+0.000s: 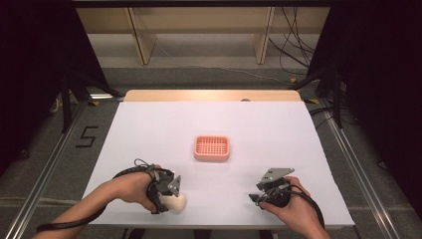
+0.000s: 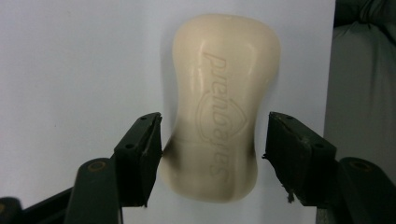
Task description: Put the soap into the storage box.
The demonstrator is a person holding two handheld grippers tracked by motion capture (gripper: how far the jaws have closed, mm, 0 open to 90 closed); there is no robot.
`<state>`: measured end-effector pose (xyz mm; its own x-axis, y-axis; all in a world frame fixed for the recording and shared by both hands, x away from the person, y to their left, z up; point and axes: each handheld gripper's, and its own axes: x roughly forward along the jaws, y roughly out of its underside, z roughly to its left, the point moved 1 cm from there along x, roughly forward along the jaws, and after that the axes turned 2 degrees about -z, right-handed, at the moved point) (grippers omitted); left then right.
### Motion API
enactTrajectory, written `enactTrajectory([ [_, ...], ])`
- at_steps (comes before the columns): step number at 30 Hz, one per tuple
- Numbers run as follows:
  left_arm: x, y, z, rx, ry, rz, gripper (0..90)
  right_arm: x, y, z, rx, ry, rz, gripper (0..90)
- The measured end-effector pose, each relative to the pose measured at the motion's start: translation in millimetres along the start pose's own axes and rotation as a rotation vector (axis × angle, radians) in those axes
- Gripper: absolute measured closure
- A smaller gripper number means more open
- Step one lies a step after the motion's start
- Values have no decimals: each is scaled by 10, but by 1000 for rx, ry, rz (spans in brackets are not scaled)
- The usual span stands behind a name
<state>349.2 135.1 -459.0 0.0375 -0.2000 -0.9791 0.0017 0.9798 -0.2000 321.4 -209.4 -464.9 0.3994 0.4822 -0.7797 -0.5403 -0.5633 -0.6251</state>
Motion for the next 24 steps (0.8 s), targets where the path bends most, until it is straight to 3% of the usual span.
enactTrajectory([
  [9, 89, -39, 21, 5, 27, 25, 377, 10, 4, -4, -13, 4, 0, 538],
  [14, 124, -57, 32, 11, 41, 41, 419, 26, 12, 22, 14, 5, 1, 537],
  [24, 154, -95, 57, 9, 64, 57, 434, 29, 11, 10, -12, 0, -1, 538],
])
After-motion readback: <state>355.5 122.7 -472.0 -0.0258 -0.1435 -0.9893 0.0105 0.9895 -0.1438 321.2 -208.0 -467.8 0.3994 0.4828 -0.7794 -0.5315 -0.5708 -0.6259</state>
